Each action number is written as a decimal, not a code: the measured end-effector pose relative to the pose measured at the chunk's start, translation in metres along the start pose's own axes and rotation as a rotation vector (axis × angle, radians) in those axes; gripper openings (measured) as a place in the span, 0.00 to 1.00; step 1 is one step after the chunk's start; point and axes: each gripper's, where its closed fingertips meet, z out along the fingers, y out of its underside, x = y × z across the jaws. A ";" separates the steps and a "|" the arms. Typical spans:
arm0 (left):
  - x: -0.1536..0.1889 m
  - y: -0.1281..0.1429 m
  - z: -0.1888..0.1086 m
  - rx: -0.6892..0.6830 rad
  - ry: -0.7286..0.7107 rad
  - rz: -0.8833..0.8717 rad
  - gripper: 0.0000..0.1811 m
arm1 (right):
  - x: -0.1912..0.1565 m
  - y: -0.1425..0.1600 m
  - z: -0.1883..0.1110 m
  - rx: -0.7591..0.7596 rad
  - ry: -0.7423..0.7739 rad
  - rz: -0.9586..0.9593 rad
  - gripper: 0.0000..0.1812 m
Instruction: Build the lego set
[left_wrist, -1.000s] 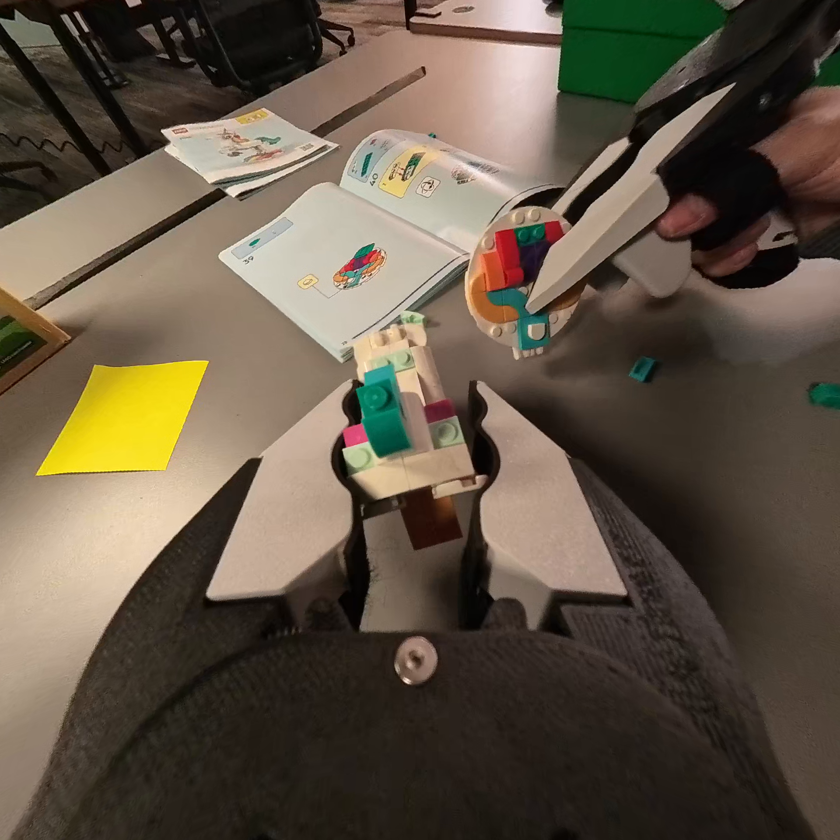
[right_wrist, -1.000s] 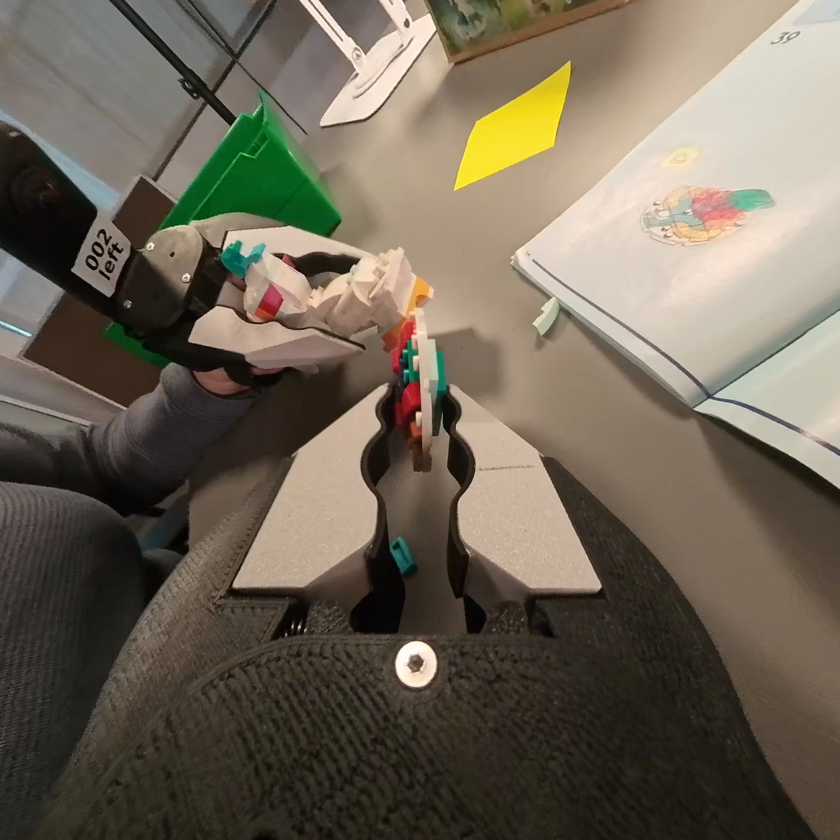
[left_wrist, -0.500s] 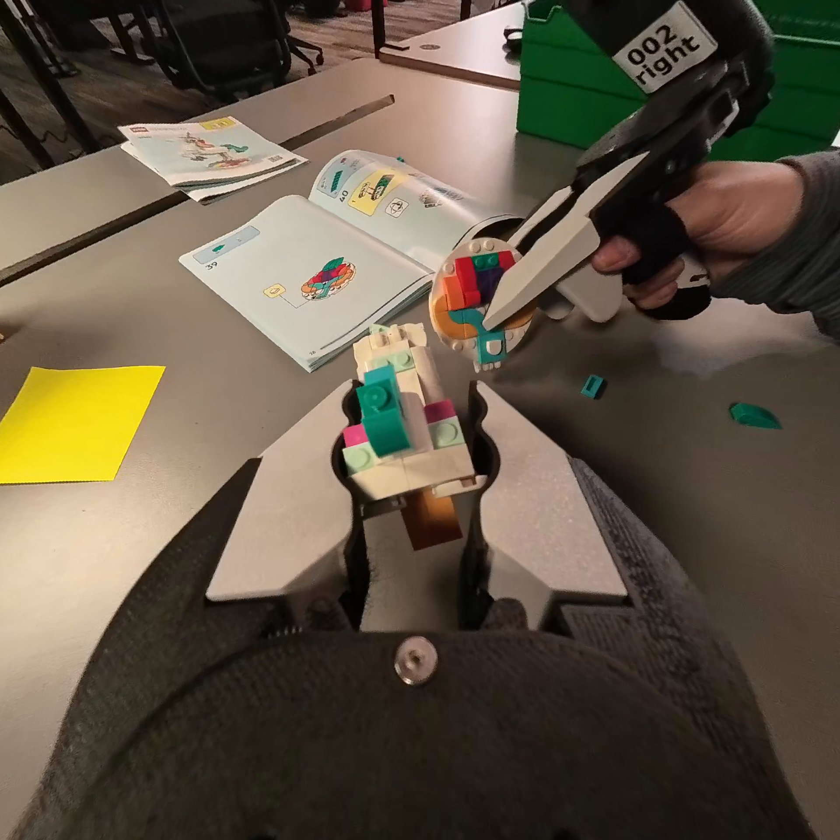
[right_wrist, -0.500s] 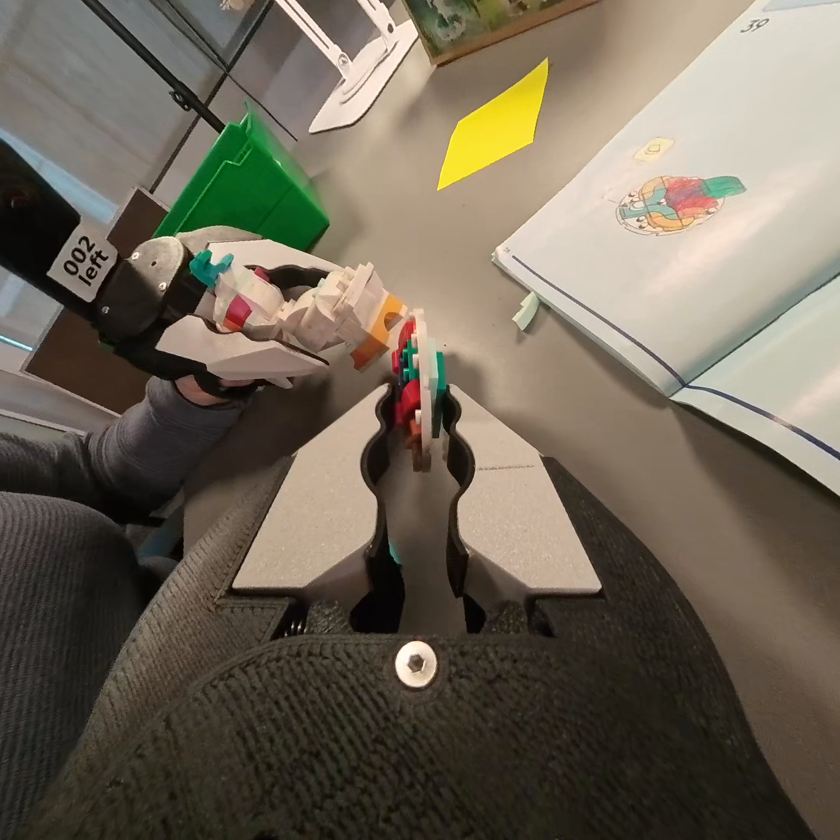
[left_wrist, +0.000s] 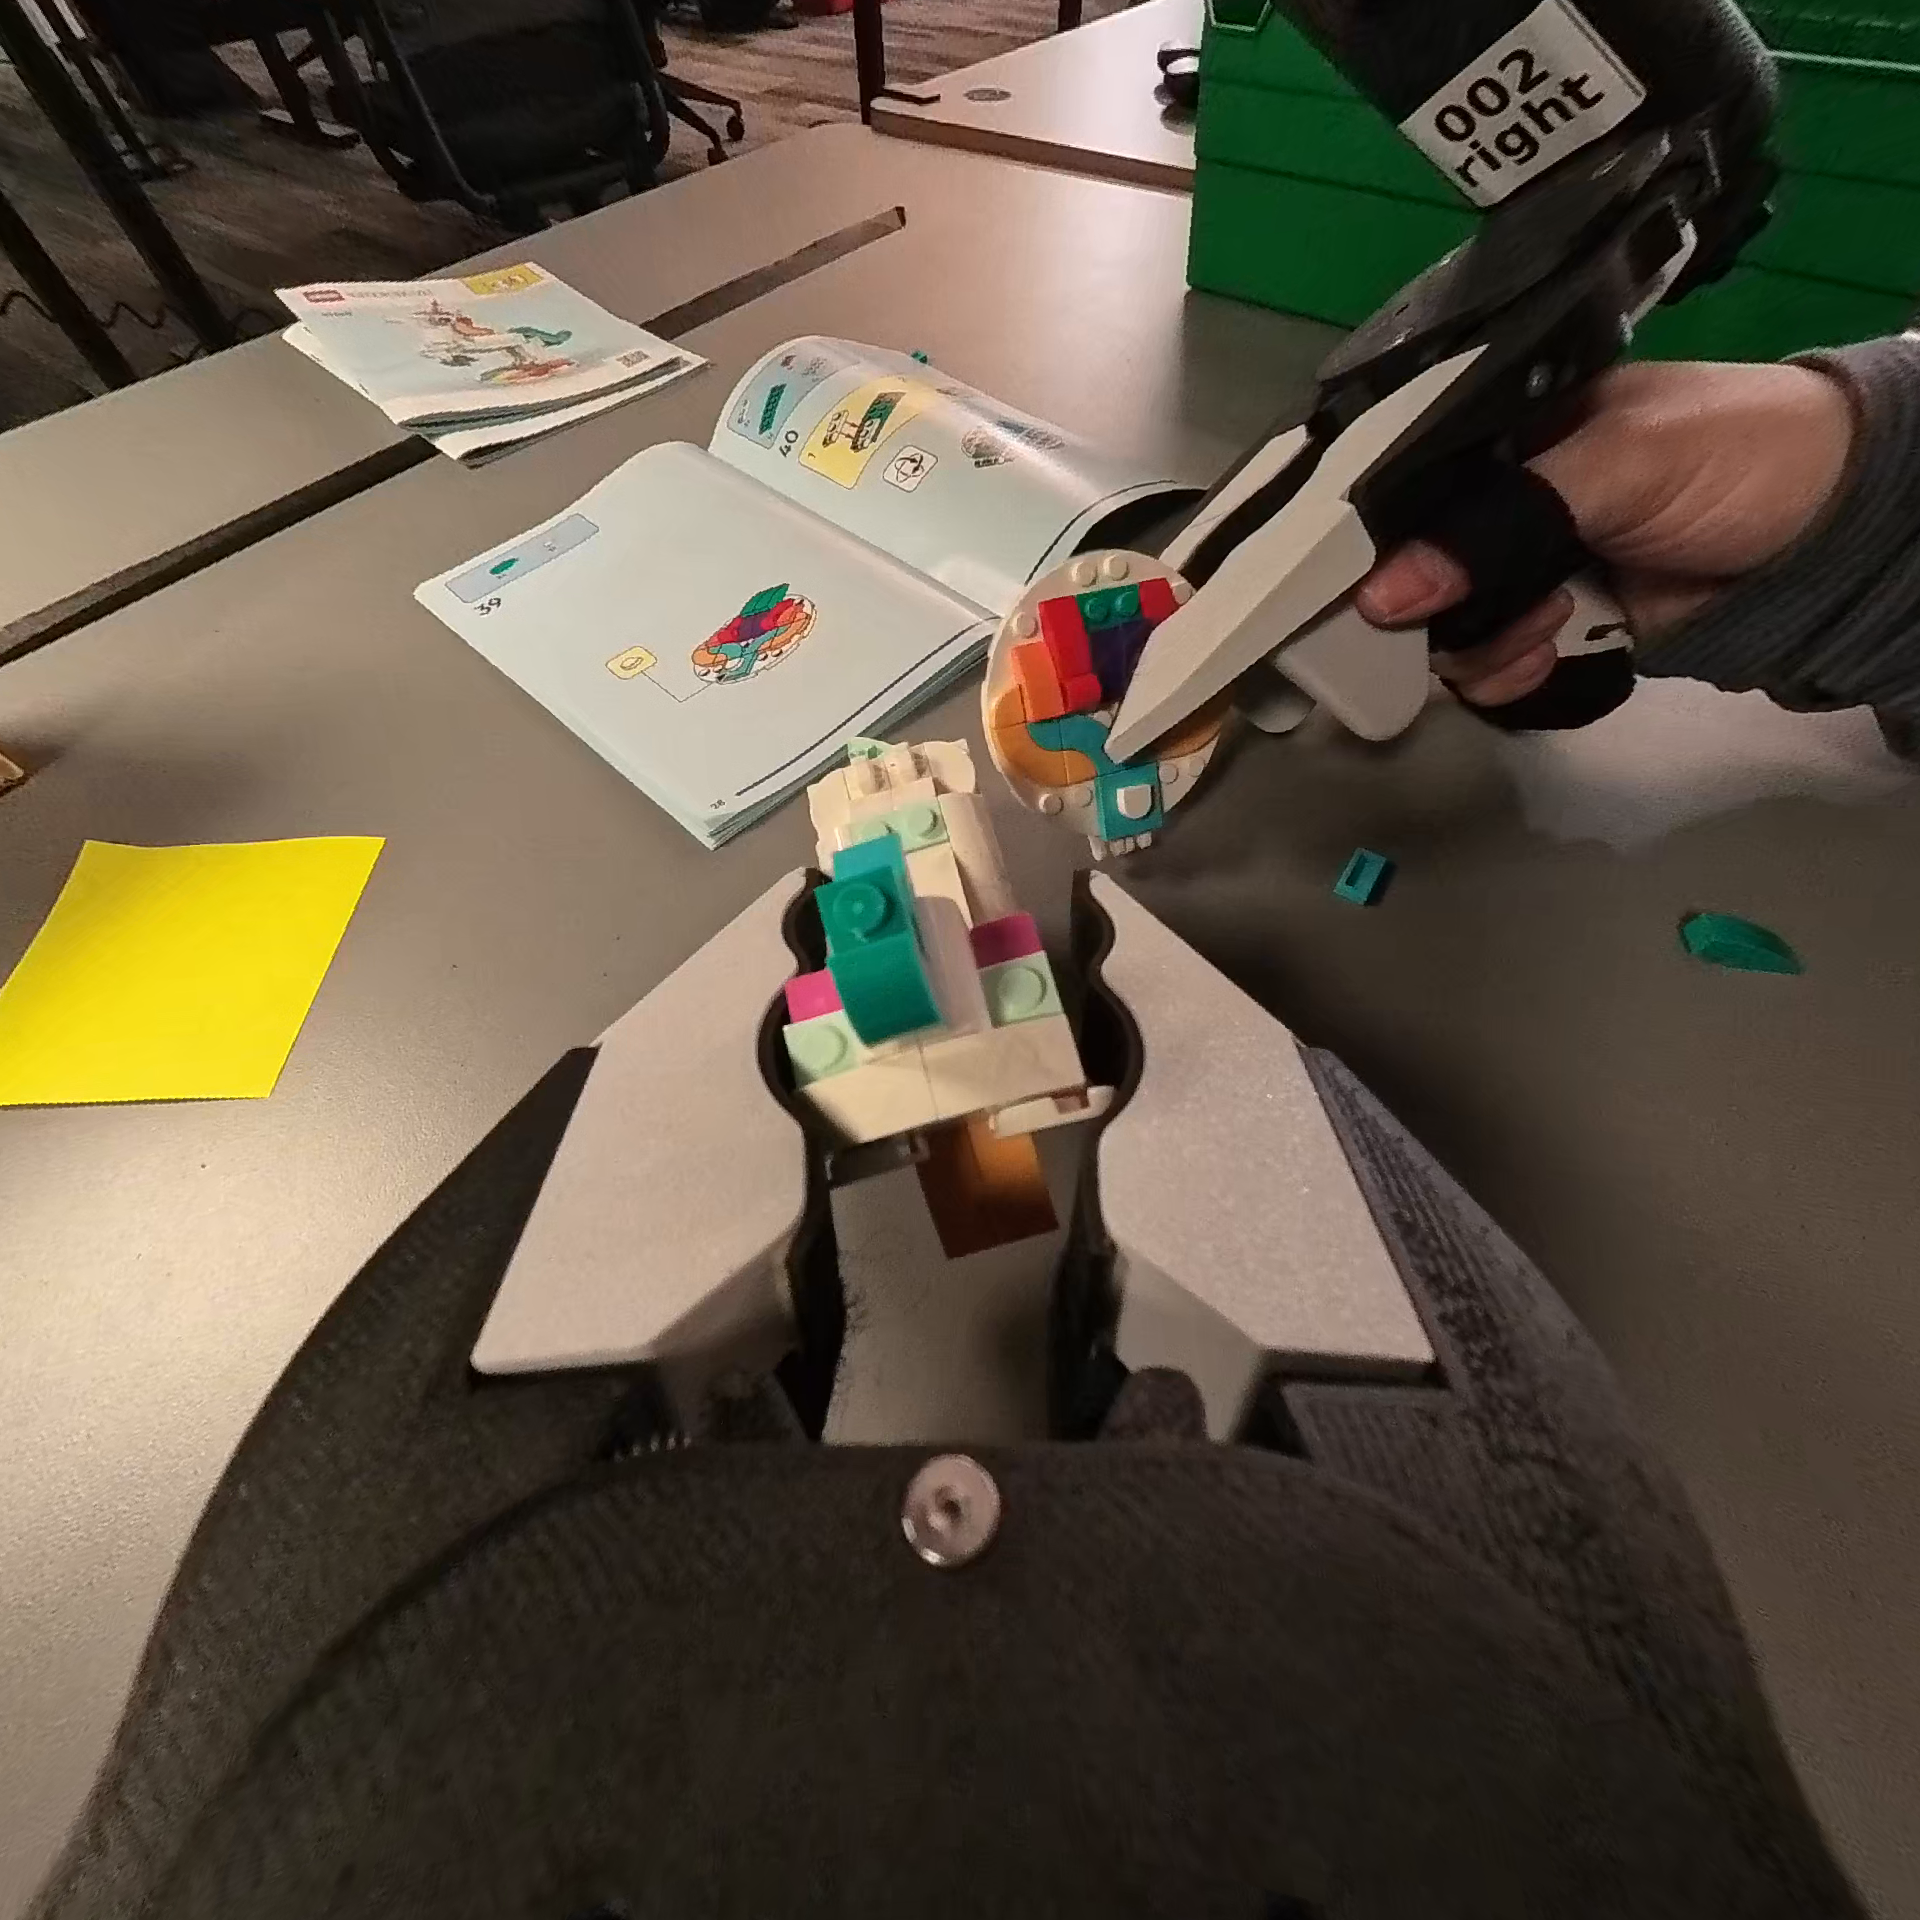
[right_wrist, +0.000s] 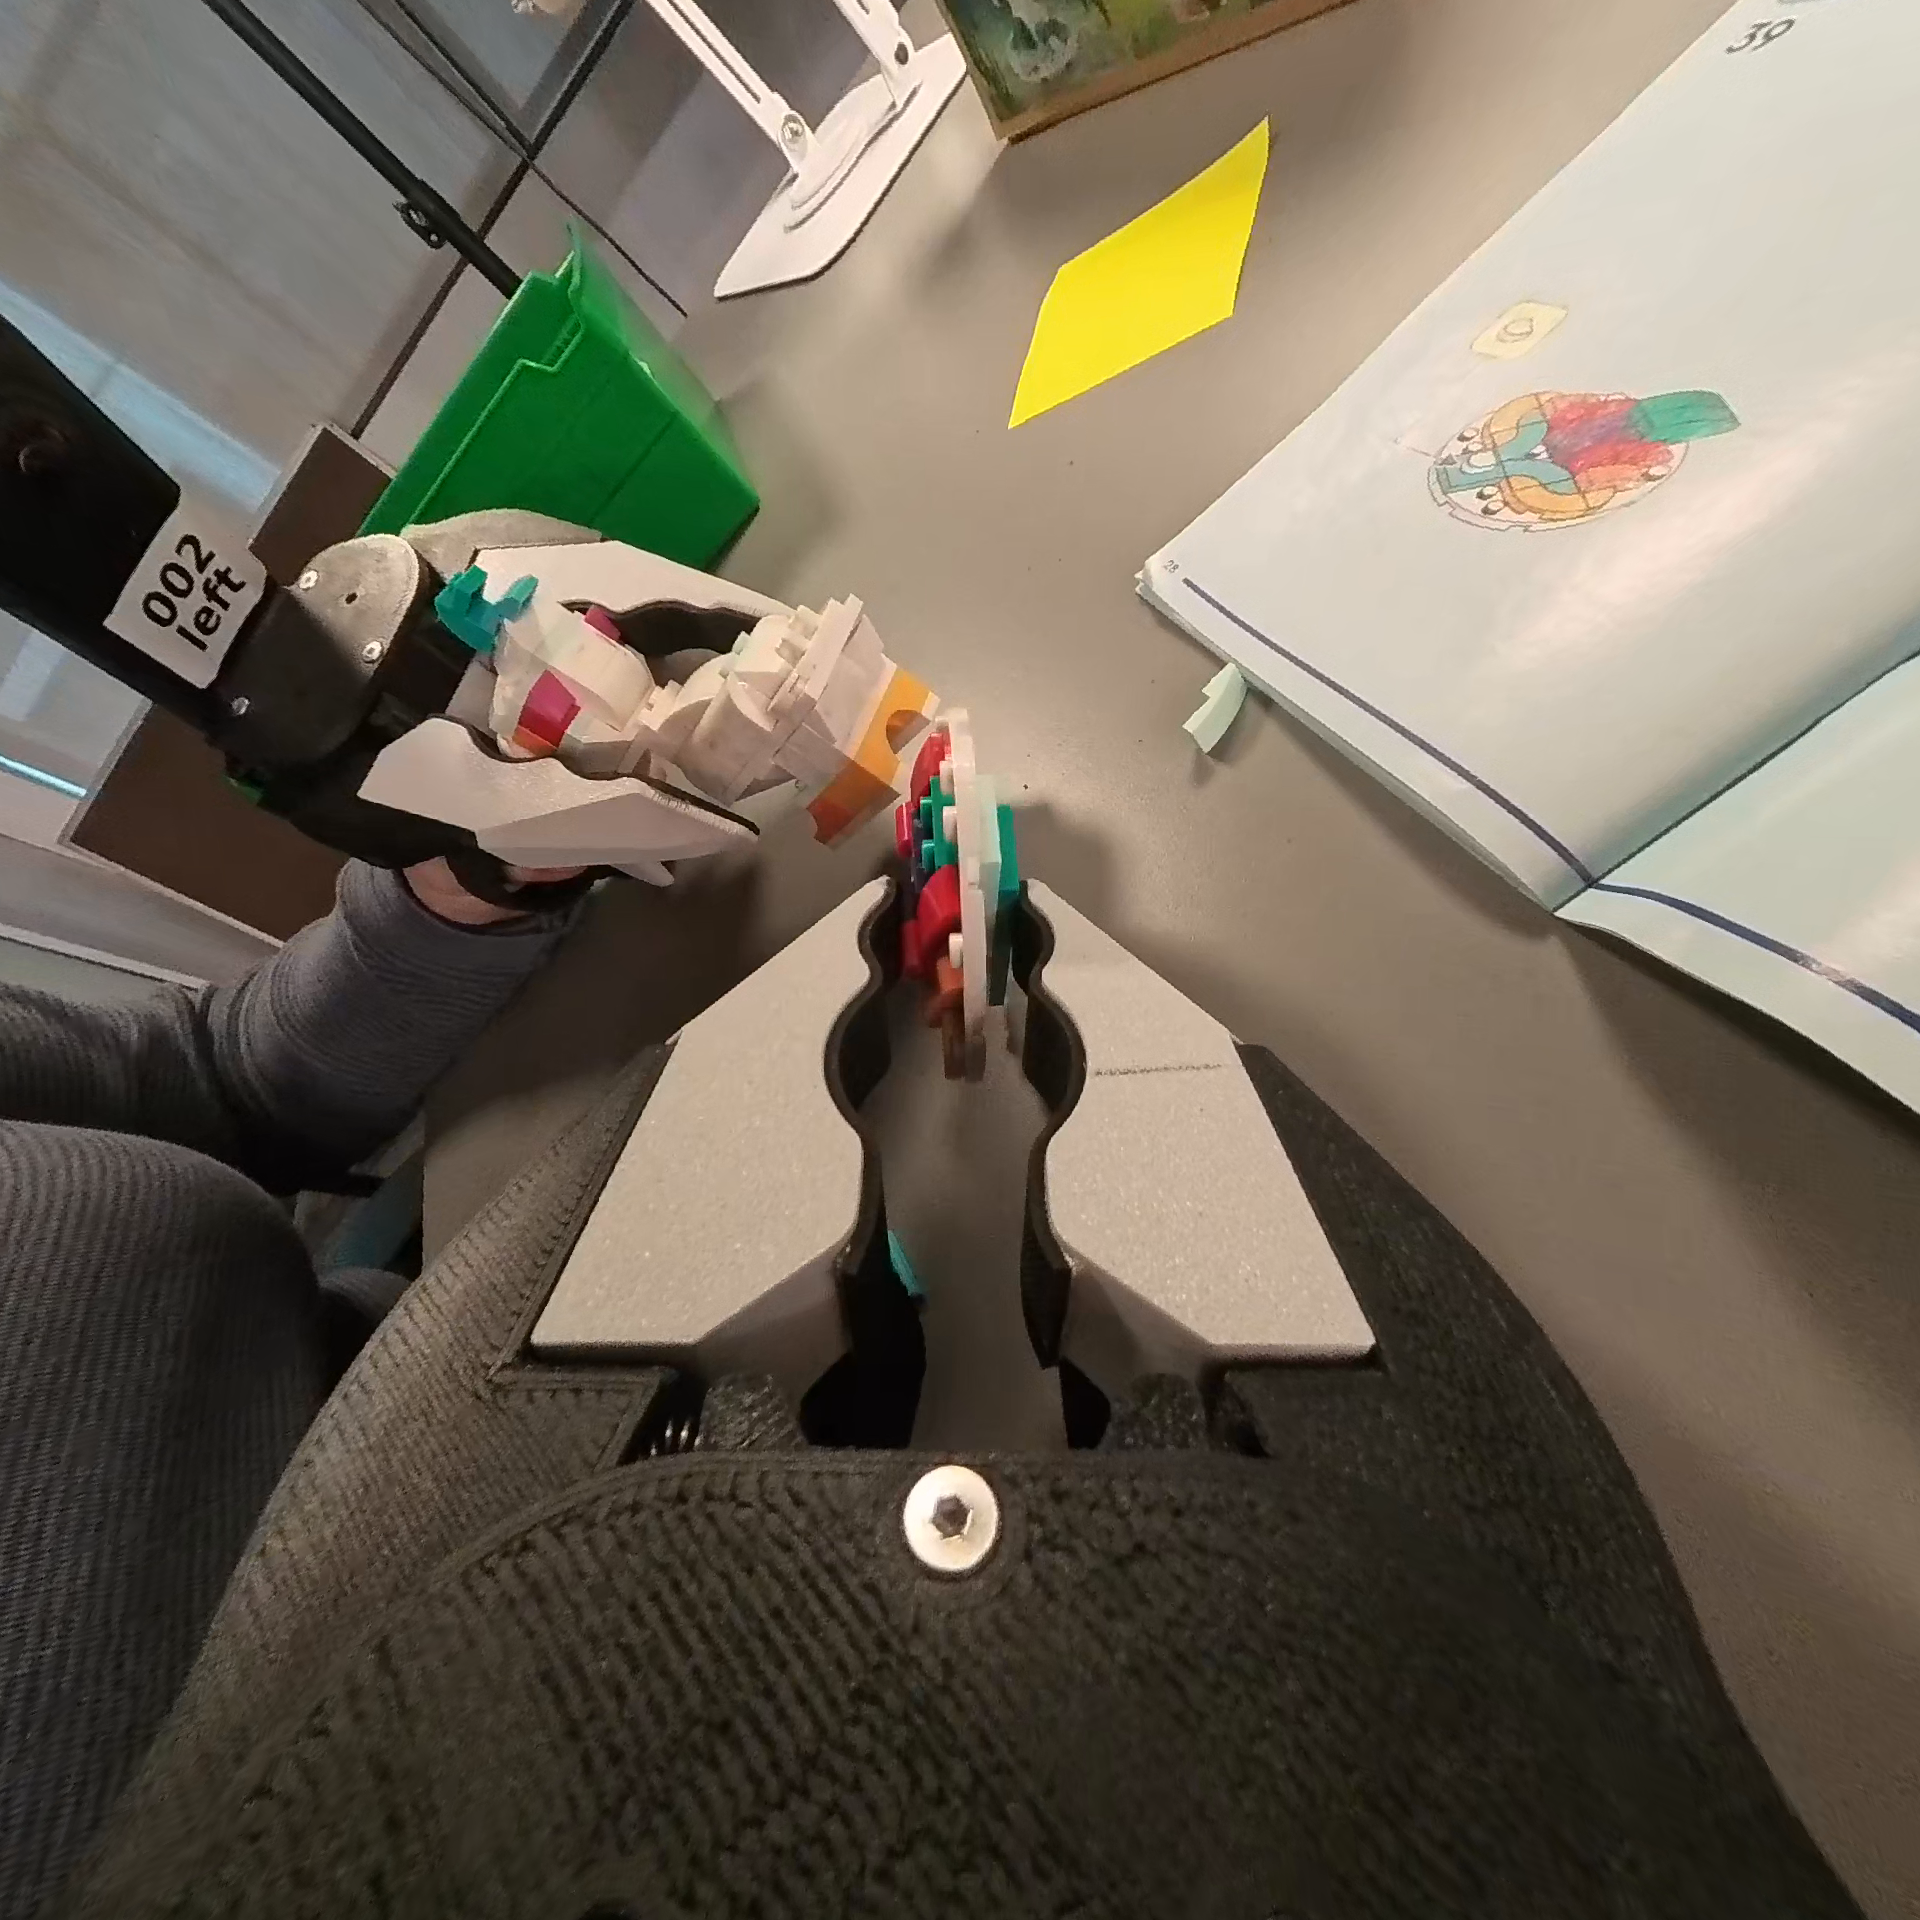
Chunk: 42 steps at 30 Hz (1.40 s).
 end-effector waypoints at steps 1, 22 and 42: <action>0.000 0.000 0.000 0.001 0.000 0.001 0.25 | 0.000 0.000 0.000 0.001 0.000 0.000 0.10; 0.002 -0.003 -0.002 0.017 0.012 -0.002 0.25 | 0.003 0.003 0.001 -0.020 0.011 0.009 0.10; 0.003 -0.002 -0.001 0.004 0.007 0.009 0.26 | 0.006 0.005 0.000 -0.027 0.025 0.027 0.10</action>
